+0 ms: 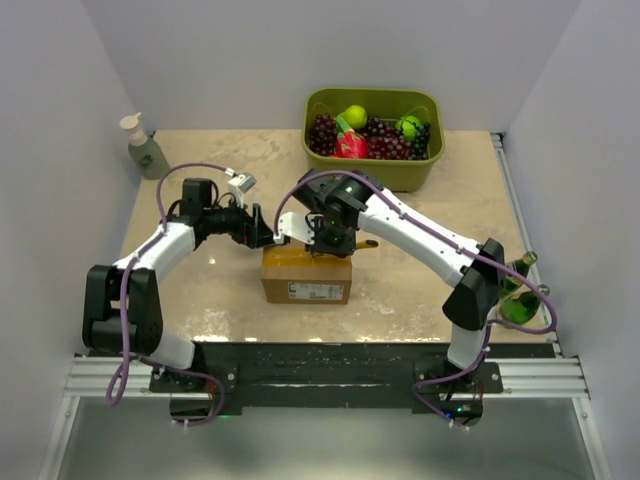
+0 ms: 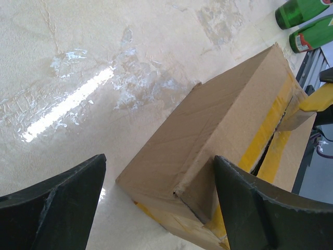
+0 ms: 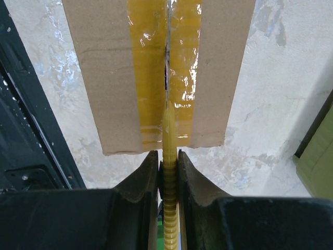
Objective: Unpack the express box
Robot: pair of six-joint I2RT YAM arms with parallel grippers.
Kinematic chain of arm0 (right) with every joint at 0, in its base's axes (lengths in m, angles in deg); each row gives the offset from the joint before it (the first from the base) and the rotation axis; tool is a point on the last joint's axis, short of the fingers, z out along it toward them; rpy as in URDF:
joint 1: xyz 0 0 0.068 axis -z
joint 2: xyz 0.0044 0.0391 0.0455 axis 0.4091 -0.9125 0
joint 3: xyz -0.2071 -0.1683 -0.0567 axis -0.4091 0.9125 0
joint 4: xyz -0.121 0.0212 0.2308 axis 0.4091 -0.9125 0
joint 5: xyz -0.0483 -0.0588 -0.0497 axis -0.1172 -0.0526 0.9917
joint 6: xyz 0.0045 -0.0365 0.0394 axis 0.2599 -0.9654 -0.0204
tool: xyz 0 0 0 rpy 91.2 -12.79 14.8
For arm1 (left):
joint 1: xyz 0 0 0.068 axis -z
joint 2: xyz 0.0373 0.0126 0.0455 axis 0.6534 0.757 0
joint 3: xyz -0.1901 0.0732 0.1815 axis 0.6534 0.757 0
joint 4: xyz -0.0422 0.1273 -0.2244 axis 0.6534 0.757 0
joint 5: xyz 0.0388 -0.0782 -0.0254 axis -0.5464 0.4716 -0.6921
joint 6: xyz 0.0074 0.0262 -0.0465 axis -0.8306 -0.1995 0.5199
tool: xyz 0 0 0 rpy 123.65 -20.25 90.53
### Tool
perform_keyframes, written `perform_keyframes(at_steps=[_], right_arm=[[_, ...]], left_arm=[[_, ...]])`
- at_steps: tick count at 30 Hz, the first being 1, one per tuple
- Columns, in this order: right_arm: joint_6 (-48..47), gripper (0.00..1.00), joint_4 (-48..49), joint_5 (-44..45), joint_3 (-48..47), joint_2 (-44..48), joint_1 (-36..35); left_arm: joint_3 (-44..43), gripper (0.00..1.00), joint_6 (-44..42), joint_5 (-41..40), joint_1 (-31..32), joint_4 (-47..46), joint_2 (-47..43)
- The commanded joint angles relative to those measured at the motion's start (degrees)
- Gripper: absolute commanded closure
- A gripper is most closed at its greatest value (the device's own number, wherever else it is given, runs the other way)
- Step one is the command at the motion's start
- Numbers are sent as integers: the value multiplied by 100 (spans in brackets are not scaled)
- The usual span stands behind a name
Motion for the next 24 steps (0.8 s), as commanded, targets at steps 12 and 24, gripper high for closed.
perform_keyframes(at_steps=[12,24], right_arm=[[-133,100,-470,612,486,94,-61],[-247,100,-488,920,882,340,35]], left_arm=[[280,12,-390,-703,65,201,62],[271,12,-434,-844,65,245,53]])
